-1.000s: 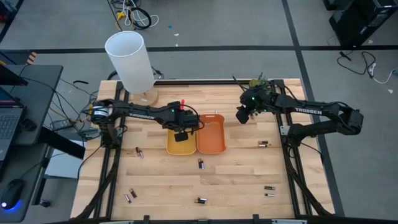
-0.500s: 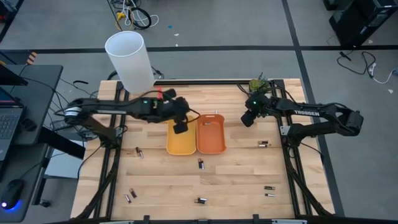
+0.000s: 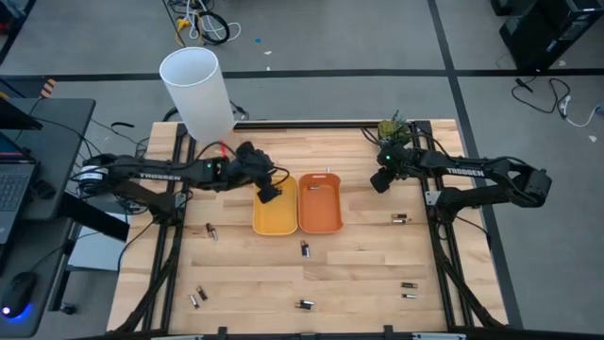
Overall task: Sort batteries
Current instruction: Put the top right black battery into the yellow bin, then put the top right silver battery into the orange bin
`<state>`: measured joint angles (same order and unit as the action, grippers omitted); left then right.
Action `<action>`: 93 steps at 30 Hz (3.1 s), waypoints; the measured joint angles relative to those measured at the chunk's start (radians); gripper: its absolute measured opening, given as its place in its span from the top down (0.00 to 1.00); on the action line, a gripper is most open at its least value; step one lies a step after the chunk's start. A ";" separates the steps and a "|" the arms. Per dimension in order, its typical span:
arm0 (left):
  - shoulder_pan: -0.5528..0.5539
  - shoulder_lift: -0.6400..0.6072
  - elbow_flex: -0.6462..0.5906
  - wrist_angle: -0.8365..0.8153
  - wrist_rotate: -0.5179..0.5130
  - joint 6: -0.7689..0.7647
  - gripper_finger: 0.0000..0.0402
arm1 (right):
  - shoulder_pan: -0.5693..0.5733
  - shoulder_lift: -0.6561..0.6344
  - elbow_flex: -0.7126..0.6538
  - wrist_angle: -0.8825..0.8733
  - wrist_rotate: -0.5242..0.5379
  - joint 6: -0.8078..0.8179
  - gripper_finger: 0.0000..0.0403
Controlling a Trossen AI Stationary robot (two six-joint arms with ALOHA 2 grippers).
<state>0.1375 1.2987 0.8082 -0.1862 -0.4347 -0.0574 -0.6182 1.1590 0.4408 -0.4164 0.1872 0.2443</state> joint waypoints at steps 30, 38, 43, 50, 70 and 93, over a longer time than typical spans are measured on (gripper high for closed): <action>0.000 0.000 -0.016 0.120 -0.019 0.028 0.70 | 0.085 0.078 -0.002 0.133 -0.172 -0.009 0.94; 0.000 0.004 -0.016 0.135 -0.019 0.027 0.70 | 0.121 0.028 0.084 0.181 -0.249 -0.039 0.92; 0.001 0.004 -0.016 0.194 -0.020 0.027 0.70 | 0.124 0.019 0.171 0.172 -0.236 -0.056 0.92; 0.001 -0.020 0.015 0.178 -0.021 0.055 0.70 | 0.196 0.089 0.249 0.232 -0.202 -0.081 0.92; 0.000 -0.080 0.075 0.077 -0.095 0.003 0.70 | 0.473 0.473 0.517 0.699 -0.316 -0.090 0.90; -0.002 -0.081 0.066 0.035 -0.064 -0.059 0.70 | 0.420 0.479 0.647 0.449 -0.173 -0.153 0.57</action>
<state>0.1356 1.2179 0.8739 -0.1509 -0.4990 -0.1162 -0.1983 1.6376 1.0874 0.0324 0.0147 0.0913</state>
